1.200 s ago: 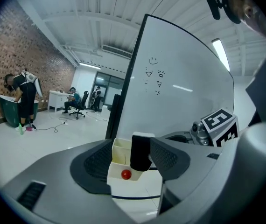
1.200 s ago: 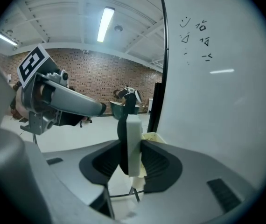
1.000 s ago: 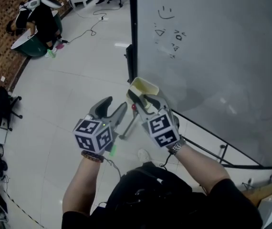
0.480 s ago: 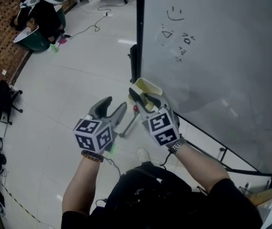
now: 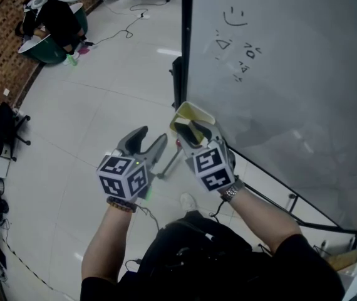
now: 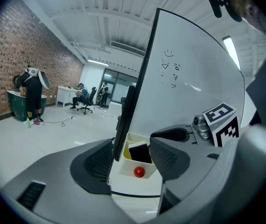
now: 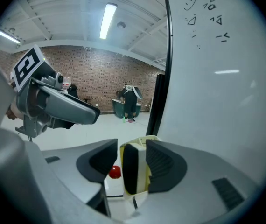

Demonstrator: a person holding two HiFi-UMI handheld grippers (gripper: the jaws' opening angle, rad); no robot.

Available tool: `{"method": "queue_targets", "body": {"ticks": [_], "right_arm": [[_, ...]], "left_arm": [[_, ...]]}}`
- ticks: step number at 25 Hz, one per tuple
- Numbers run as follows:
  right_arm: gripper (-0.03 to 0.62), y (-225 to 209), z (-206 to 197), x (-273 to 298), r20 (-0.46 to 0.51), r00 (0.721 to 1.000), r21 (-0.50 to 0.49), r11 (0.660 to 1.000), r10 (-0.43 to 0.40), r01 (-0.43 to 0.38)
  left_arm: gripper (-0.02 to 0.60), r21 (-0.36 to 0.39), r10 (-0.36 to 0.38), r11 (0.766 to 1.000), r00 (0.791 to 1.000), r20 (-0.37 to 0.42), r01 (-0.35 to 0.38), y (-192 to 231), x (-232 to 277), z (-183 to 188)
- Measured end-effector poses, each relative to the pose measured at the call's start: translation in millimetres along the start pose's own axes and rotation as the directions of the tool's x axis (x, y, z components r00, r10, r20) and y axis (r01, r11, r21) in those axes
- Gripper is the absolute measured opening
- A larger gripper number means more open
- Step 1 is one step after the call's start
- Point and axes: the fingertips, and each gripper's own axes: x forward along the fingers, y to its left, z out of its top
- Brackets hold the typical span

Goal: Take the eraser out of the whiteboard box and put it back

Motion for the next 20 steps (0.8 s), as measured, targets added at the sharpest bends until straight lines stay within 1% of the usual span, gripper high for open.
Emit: {"method": "queue_targets", "body": {"ticks": [9,20], "right_arm": [[0.218,6.8,0.6,-13.0,0.012,1.000,0.013,1.000,-0.016,0.015],[0.218,28.3,7.3,-55.9,0.051,0.996,0.032,0.997,-0.068,0.067]], "left_arm": [[0.249,0.014,-0.015,1.000,1.000,0.000,0.015,-8.1,-8.2,-1.6],[0.249,0.059,-0.051,0.997,0.999,0.017,0.049,-34.2,-44.0,-2.9]]}}
